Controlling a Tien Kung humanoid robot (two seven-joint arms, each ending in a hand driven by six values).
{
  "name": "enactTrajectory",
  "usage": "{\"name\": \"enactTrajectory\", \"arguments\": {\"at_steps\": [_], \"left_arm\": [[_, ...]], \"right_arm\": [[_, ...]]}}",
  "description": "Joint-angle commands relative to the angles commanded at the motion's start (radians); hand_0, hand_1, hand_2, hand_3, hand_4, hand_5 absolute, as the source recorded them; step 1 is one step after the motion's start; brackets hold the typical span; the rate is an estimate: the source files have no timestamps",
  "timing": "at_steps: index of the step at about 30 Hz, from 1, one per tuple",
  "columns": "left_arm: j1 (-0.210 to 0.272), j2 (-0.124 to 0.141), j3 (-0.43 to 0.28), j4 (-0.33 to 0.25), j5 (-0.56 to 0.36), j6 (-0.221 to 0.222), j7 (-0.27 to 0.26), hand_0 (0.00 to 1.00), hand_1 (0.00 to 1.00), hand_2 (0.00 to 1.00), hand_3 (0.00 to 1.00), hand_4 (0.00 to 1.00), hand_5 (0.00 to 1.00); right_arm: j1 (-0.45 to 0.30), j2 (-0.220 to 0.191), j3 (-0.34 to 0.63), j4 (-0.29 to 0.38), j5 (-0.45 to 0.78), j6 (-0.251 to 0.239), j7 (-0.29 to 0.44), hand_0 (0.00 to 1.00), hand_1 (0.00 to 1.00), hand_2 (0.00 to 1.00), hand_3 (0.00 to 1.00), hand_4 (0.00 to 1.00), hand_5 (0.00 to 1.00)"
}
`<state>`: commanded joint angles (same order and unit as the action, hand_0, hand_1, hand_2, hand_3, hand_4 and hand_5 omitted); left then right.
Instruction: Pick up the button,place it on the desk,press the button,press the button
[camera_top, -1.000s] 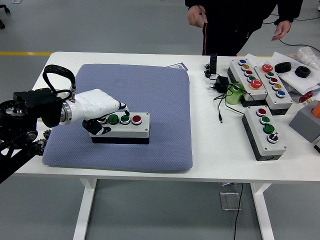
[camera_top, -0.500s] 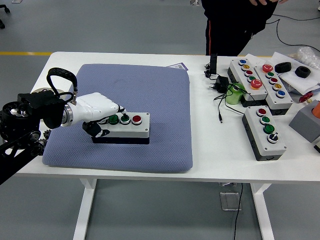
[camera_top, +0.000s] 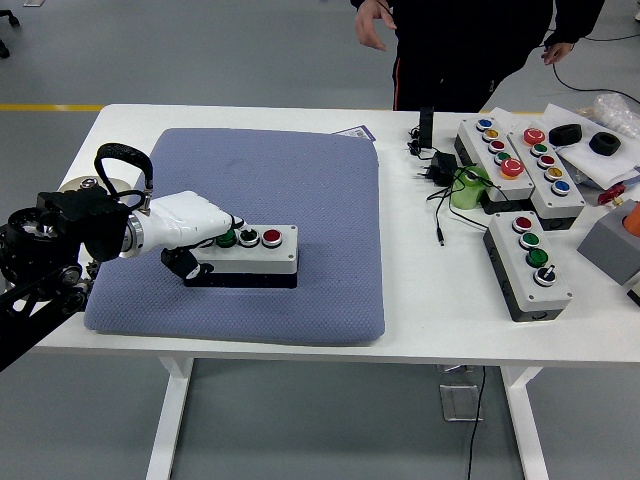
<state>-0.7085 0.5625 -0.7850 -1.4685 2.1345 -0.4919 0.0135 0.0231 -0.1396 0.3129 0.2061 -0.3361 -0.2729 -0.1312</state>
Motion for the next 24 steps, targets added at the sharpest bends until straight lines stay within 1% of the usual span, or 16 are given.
{"name": "enactTrajectory", "arguments": {"at_steps": [5,9,16,24], "left_arm": [[0.004,0.002,-0.045,-0.042,-0.013,0.014,0.001,0.002,0.002,0.049,0.814,0.672,0.002],[-0.006,-0.002,-0.034,-0.058,-0.03,0.015,-0.001,0.002,0.002,0.049,0.814,0.672,0.002],[-0.029,-0.024,0.019,-0.044,-0.04,0.016,0.0,0.002,0.002,0.05,0.812,0.673,0.002],[-0.046,-0.041,0.036,-0.021,-0.045,0.022,-0.001,0.002,0.002,0.049,0.812,0.672,0.002]], "right_arm": [[0.001,0.0,-0.003,0.0,0.001,0.001,0.0,0.766,0.726,0.744,0.597,0.201,0.156],[0.002,0.0,-0.005,0.0,0.003,0.001,0.0,0.766,0.726,0.744,0.597,0.201,0.156],[0.003,0.0,-0.004,0.001,0.0,0.0,0.0,0.765,0.726,0.744,0.597,0.201,0.155],[0.004,-0.001,0.003,0.002,-0.005,-0.001,-0.001,0.765,0.726,0.744,0.597,0.201,0.155]]}}
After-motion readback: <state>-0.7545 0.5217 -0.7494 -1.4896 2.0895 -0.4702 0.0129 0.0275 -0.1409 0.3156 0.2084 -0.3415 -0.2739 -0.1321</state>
